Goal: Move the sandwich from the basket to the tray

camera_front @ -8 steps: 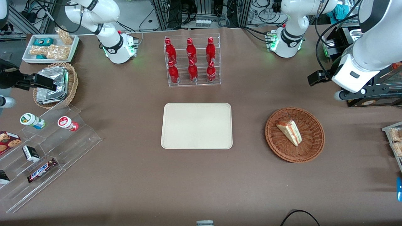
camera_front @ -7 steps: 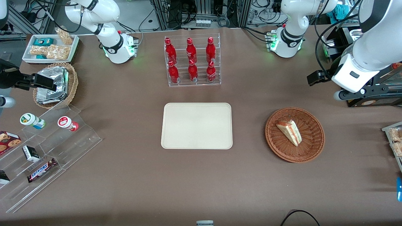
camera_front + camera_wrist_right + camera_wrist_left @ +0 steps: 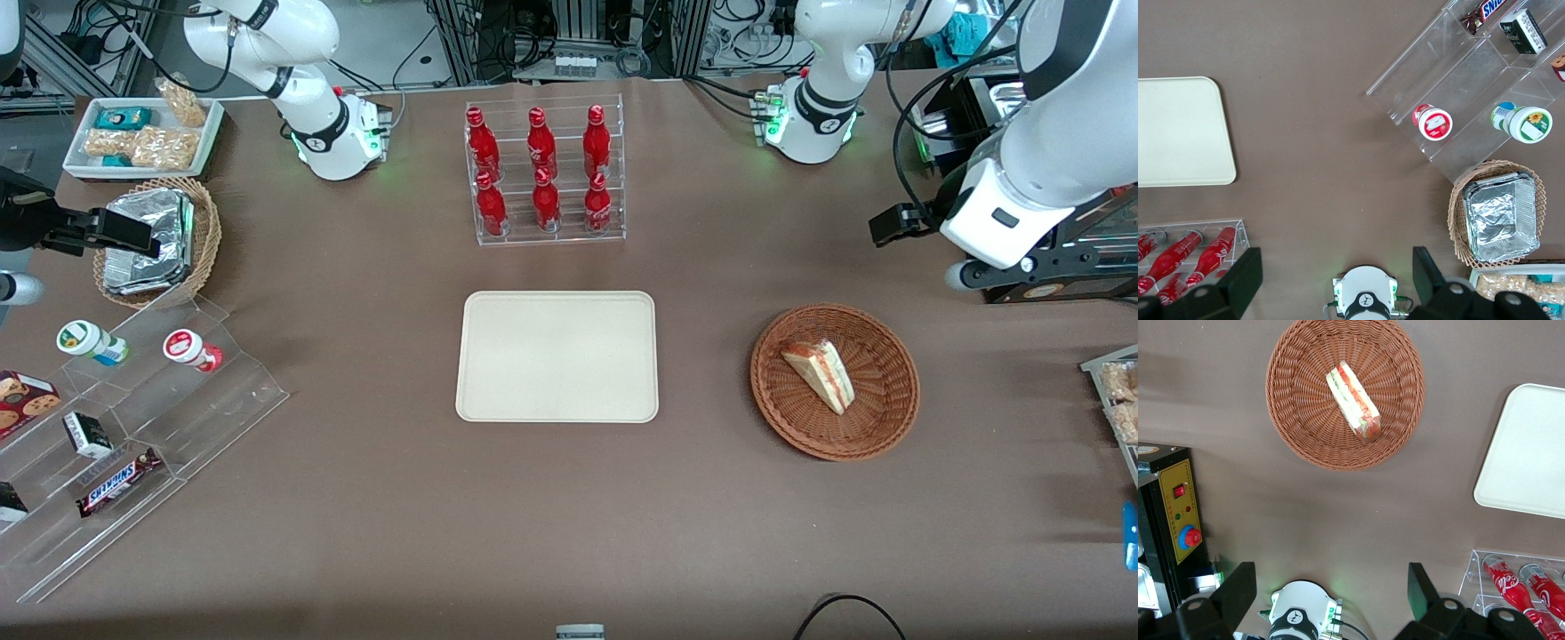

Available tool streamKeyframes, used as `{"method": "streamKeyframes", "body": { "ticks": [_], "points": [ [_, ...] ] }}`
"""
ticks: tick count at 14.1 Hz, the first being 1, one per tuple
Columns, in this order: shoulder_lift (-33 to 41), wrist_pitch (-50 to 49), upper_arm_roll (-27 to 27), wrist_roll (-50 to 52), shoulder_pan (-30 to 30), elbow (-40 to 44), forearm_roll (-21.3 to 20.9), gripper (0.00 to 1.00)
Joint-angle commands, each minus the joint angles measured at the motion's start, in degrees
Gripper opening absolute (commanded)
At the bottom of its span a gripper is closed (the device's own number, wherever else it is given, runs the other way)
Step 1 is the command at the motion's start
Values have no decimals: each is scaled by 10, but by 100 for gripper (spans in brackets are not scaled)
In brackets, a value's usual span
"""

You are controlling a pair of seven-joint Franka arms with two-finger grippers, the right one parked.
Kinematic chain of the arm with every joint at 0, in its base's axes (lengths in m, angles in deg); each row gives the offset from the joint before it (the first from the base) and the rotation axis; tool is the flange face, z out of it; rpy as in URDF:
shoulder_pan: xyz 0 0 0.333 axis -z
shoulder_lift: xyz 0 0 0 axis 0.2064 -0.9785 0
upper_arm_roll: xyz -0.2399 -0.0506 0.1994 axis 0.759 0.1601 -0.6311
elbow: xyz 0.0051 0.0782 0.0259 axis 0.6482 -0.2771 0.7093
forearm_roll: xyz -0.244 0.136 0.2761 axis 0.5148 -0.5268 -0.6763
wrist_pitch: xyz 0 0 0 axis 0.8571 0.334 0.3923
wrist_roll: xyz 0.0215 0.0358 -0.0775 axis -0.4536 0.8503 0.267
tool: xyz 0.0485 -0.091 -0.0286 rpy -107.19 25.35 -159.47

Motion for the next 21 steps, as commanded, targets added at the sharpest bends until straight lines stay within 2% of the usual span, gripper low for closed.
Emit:
{"method": "streamKeyframes", "body": {
  "ticks": [1,5,7,11,13,15,21],
  "points": [
    [-27,0,-4,-4,0,17,1,100],
    [-87,14,-9,23,1,10,-1,100],
    [-110,60,-9,36,0,-16,8,100],
    [-92,264,-9,42,0,-197,13,100],
    [-93,339,-14,90,0,-243,20,100],
    [-105,372,-17,148,0,-252,25,100],
    [-136,447,-33,199,0,-271,47,100]
  ]
}}
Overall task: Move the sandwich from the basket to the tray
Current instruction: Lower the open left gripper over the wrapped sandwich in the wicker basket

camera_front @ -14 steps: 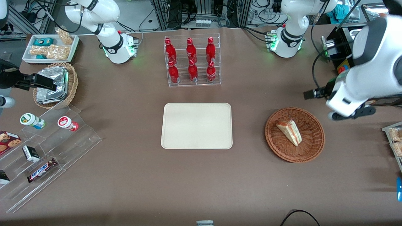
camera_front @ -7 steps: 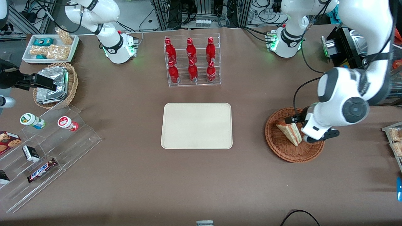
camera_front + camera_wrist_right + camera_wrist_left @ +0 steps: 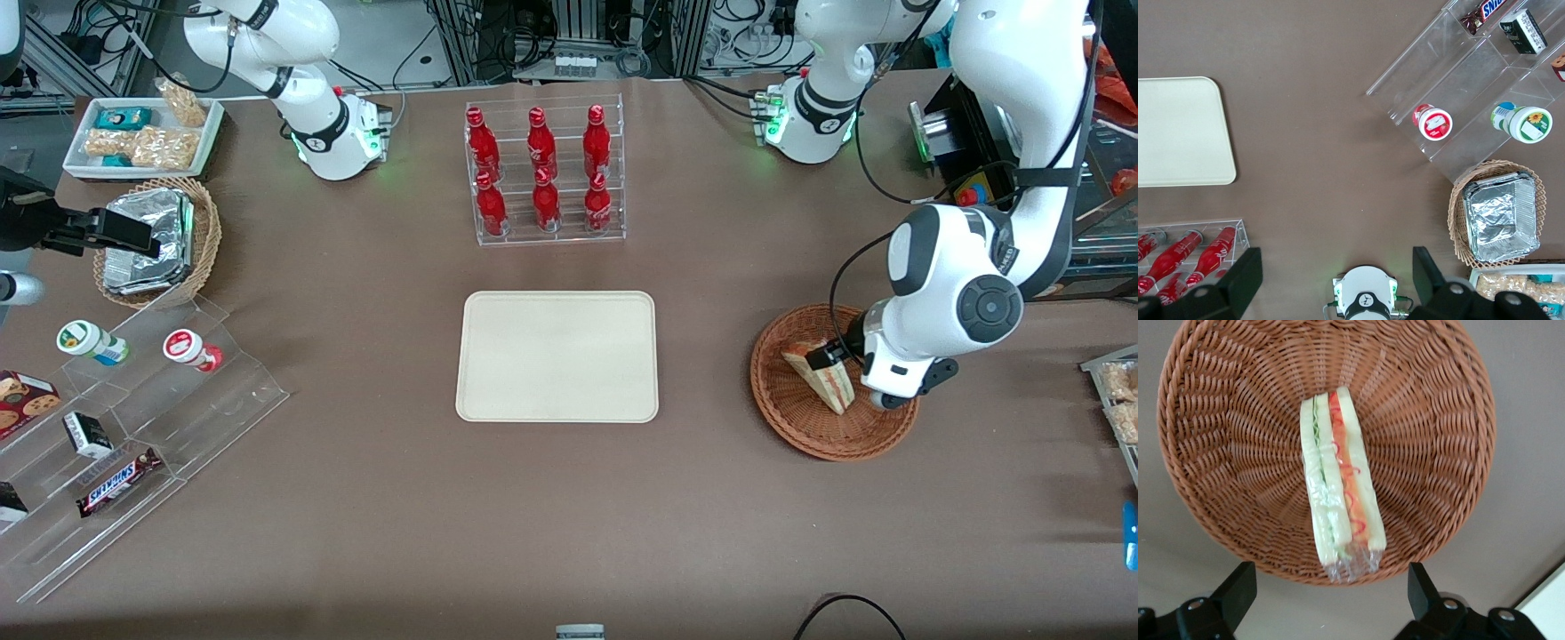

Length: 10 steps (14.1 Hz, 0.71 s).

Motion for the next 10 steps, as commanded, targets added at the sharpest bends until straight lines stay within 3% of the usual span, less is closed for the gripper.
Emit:
{"method": "streamKeyframes", "body": {
  "ticks": [1,10],
  "points": [
    [-15,46,-2,46,1,-10,15,100],
    [-62,84,-2,98,2,-11,16,100]
  ]
}}
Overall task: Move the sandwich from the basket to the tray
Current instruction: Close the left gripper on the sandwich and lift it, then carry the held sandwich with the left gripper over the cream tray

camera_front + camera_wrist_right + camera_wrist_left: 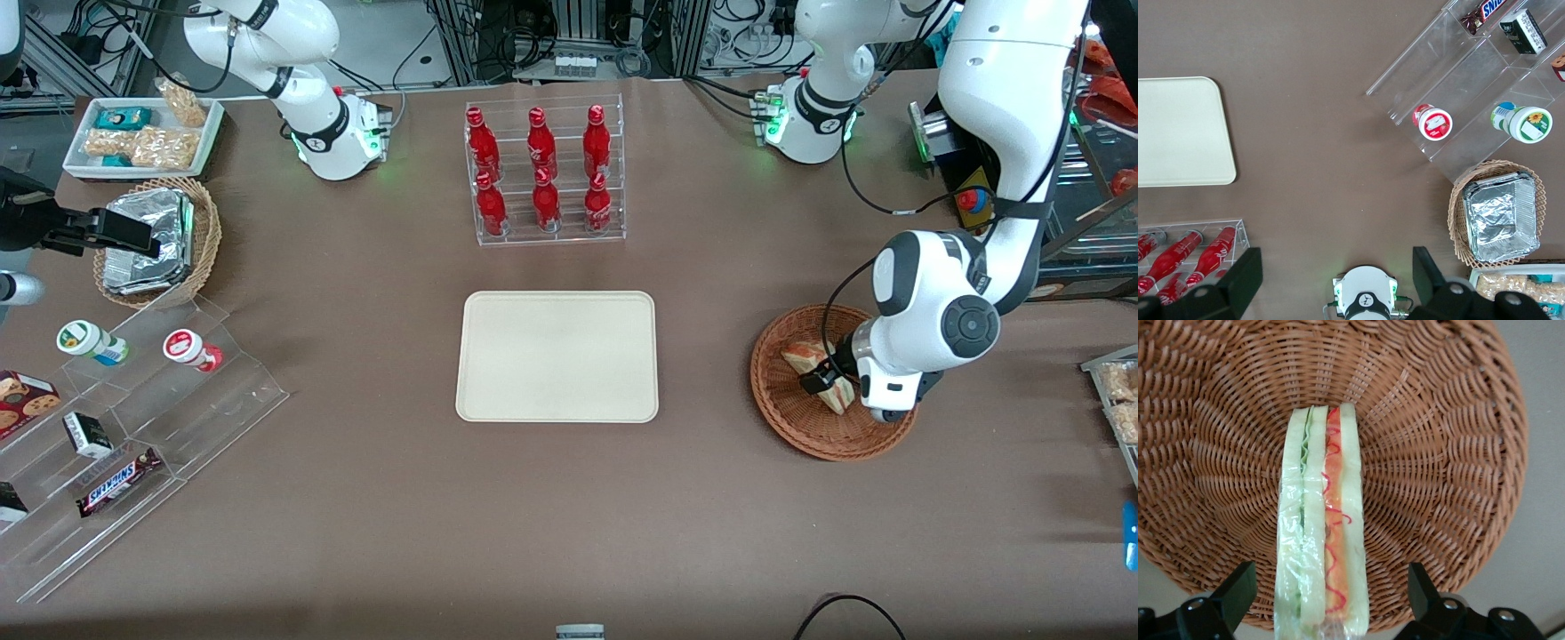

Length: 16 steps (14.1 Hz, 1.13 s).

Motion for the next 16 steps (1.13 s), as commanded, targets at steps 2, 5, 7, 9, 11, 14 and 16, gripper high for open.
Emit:
{"method": "streamKeyframes", "body": {
  "ticks": [2,5,7,9,11,14,16],
  "points": [
    [-11,10,0,10,1,-2,6,87],
    [-9,7,-1,18,1,-1,6,30],
    [-1,2,-1,15,2,2,5,17],
    [25,-24,0,10,4,5,3,14],
    [48,-61,2,5,9,18,0,14],
    [64,-125,42,6,27,62,-4,15],
    [61,-136,73,-11,66,84,-10,15]
  ]
}}
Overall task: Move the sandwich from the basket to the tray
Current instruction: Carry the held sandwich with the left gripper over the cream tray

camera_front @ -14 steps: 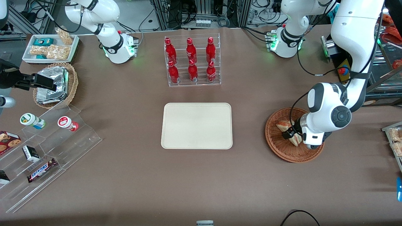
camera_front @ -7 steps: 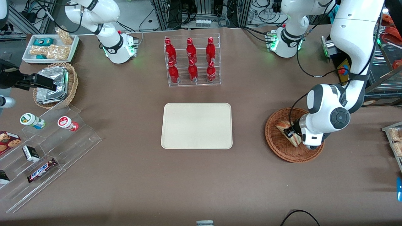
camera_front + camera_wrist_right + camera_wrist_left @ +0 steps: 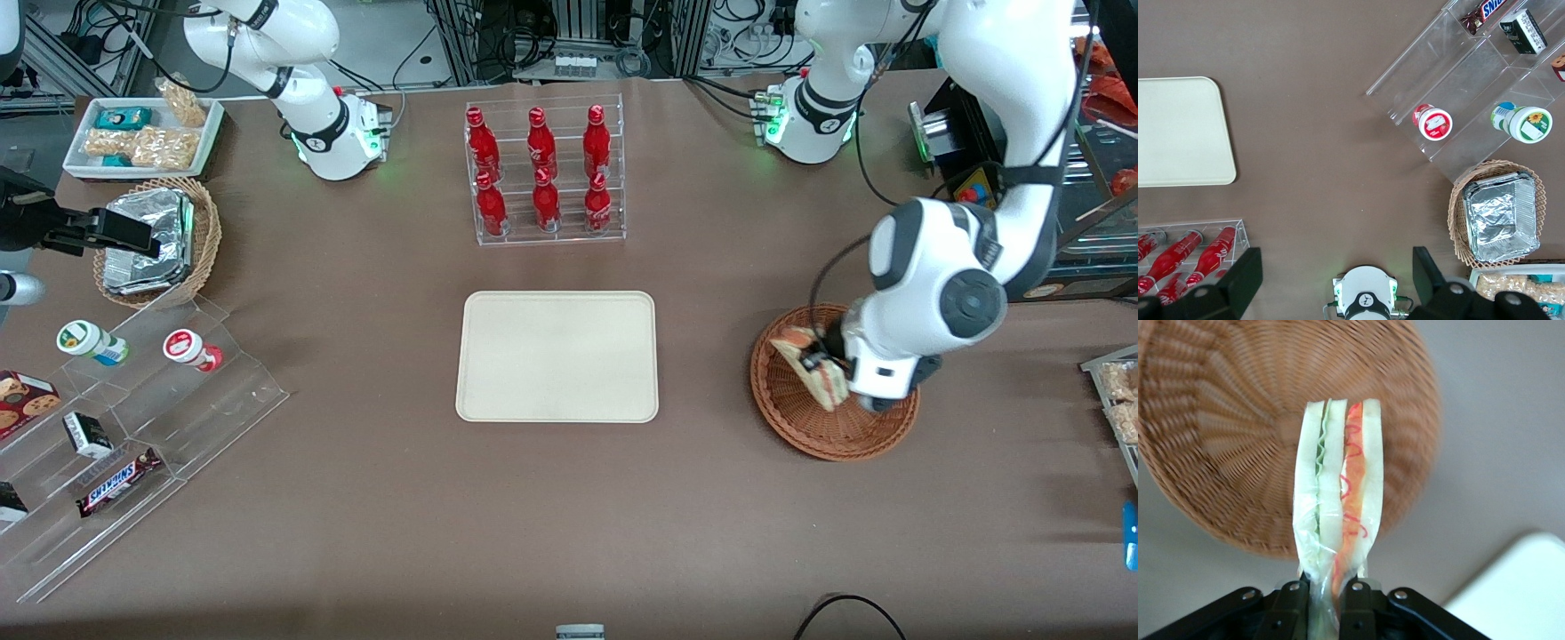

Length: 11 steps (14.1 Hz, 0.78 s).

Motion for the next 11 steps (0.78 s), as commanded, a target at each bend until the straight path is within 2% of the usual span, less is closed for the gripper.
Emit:
{"method": "streamKeyframes", "body": {
  "ticks": [1,5,8,11],
  "points": [
    [-11,-16,29,-9,71,37,-10,16],
    [-69,-12,29,-10,191,88,-14,16],
    [-144,-13,29,10,267,166,-25,18],
    [-195,38,28,60,317,204,-26,20]
  ]
}}
